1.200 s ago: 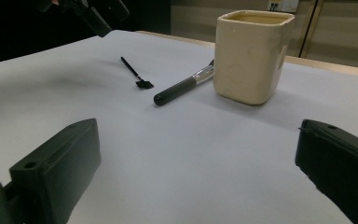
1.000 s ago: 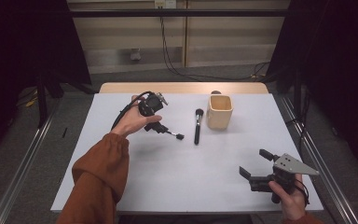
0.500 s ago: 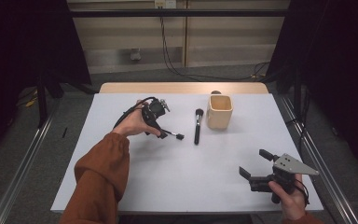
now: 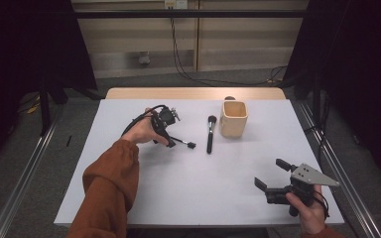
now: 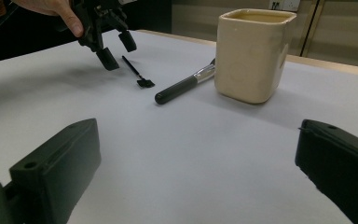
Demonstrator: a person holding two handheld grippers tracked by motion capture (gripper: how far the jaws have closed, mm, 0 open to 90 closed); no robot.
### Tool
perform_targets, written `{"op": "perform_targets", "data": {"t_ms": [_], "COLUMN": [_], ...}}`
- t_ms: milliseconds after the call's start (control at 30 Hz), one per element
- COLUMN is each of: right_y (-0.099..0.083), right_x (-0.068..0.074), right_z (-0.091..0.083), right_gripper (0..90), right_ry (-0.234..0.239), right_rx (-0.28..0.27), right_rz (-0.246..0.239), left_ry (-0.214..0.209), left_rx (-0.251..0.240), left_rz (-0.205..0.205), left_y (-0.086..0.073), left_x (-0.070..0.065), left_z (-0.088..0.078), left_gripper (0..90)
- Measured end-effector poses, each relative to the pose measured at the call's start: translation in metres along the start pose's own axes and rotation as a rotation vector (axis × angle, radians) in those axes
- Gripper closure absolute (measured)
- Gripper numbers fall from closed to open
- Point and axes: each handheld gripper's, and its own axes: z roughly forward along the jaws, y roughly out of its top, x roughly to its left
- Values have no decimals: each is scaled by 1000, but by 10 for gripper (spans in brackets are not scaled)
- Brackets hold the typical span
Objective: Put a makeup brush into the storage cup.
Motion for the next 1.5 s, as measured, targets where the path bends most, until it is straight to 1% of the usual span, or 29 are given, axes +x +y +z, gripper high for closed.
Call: {"op": "perform_targets", "data": {"t_ms": [33,100,167,233,300,333,367,433,567,600,633,700,767,800,833,867,900,1000,1033,1067,1100,1133,1167,1200,1300,1367,1433,1467,1500], "right_y": [0,0,0,0,0,0,0,0,-1,-1,-1,-1,-1,-1,-1,-1,-1,-1,-1,-1,-1,-1,-1,-1,-1,-1,-1,-1,-1], "right_x": [0,0,0,0,-1,-1,-1,-1,-1,-1,-1,-1,-1,0,0,0,0,0,0,0,0,0,0,0,0,0,-1,-1,-1], "right_z": [0,0,0,0,0,0,0,0,0,0,0,0,0,0,0,-1,-1,-1,-1,-1,-2,-1,-1,-2,-2,-3,-3,-3,-4], "right_gripper": [0,0,0,0,0,0,0,0,0,0,0,0,0,0,0,0,0,0,0,0,0,0,0,0,0,0,0,0,0], "right_ry": [-1,-1,1,1,1,1,0,0,0,0,0,-2,-1,0,1,2,2,0,0,0,-4,-9,-10,-11,-14,-19,-21,-22,-23], "right_rx": [0,1,1,1,-1,-2,-2,-3,-2,-1,-1,3,4,3,2,3,3,0,1,2,3,5,6,7,6,4,4,4,4], "right_rz": [0,2,3,2,3,4,6,9,7,7,8,6,7,6,5,2,3,7,5,5,4,3,6,8,6,7,5,7,7], "left_ry": [1,24,2,-5,0,8,2,6,-5,-28,-25,-40,-37,-46,-39,-41,-45,-50,-46,-50,-50,-53,-53,-57,-70,-72,-73,-80,-79], "left_rx": [8,0,3,24,41,24,38,31,33,44,46,32,39,37,53,60,64,87,91,114,113,131,132,142,148,160,166,179,191], "left_rz": [3,-1,-4,9,8,-10,1,-18,-9,-26,-46,-81,-79,-93,-84,-77,-88,-85,-95,-85,-94,-78,-80,-68,-63,-56,-62,-65,-55], "left_y": [0,0,-1,-2,-3,-4,-4,-4,-4,-4,-5,-7,-6,-6,-5,-4,-3,-1,1,3,4,5,6,7,8,8,8,9,10], "left_x": [1,3,7,8,9,10,13,14,17,18,18,19,18,18,18,18,18,18,17,17,16,16,15,16,14,14,13,12,12], "left_z": [1,1,2,4,7,8,8,9,10,10,11,11,11,11,11,11,10,10,11,10,11,10,10,10,9,8,8,7,7], "left_gripper": [138,152,153,171,173,191,197,187,197,222,230,257,259,260,266,277,292,332,340,345,361,379,395,413,486,560,608,622,637]}}
